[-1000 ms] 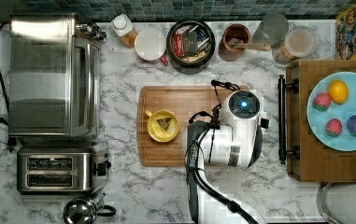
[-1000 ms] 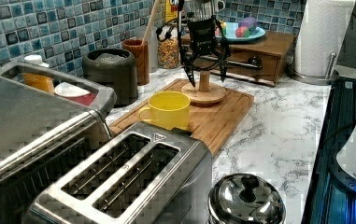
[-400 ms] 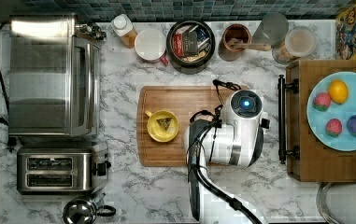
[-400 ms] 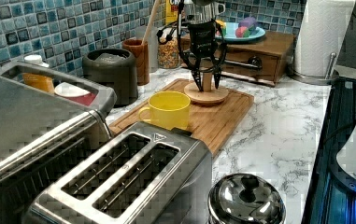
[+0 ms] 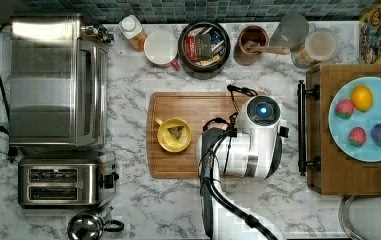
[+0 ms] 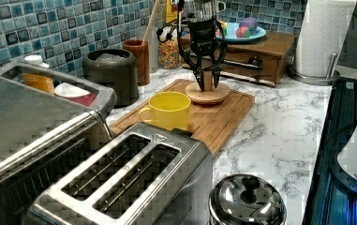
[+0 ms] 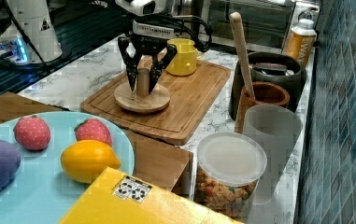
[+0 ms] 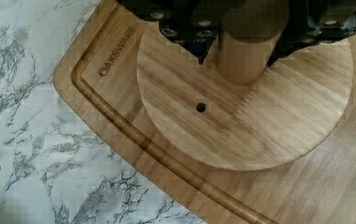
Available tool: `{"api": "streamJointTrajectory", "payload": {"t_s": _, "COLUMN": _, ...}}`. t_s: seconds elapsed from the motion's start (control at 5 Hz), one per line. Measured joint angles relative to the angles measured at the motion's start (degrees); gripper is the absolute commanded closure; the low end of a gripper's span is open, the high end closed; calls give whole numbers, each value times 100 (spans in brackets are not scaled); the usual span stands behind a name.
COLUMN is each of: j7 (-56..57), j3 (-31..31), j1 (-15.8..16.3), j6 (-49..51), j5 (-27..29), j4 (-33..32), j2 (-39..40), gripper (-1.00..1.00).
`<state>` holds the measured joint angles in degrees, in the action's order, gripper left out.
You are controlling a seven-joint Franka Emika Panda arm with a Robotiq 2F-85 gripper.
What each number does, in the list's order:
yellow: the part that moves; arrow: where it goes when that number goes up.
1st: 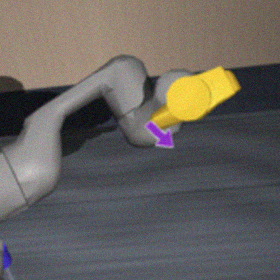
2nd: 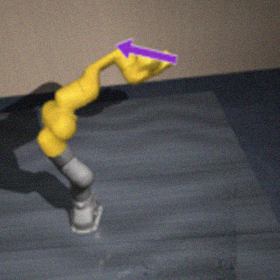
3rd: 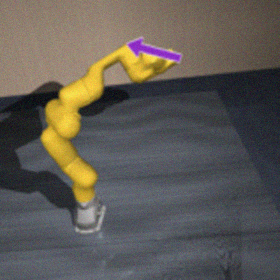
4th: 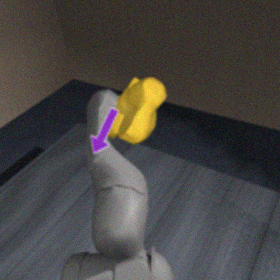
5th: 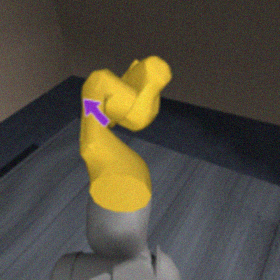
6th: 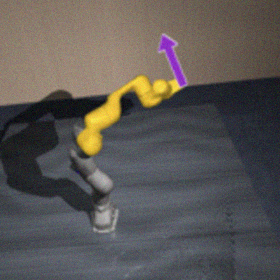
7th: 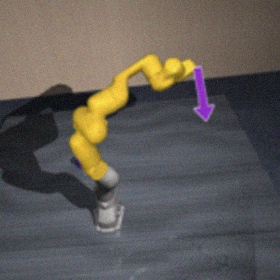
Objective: Open the lid of the tea container.
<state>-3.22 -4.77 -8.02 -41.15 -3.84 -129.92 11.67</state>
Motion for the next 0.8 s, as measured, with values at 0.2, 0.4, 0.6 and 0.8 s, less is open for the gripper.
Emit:
{"api": "streamJointTrajectory", "payload": {"t_s": 0.2, "j7": -2, "j3": -24, "j1": 4, "j6": -36, "j5": -4, "j4": 0, "j2": -19, "gripper": 100}}
{"api": "streamJointTrajectory", "payload": {"t_s": 0.4, "j7": -2, "j3": -35, "j1": -3, "j6": -305, "j5": -2, "j4": -101, "j2": -101, "gripper": 100}}
{"api": "streamJointTrajectory", "payload": {"t_s": 0.6, "j7": -2, "j3": 23, "j1": -32, "j6": -492, "j5": 277, "j4": -280, "j2": -417, "gripper": 100}}
{"api": "streamJointTrajectory", "payload": {"t_s": 0.8, "j7": 144, "j3": 65, "j1": 3, "j6": -408, "j5": 540, "j4": -392, "j2": -966, "gripper": 100}}
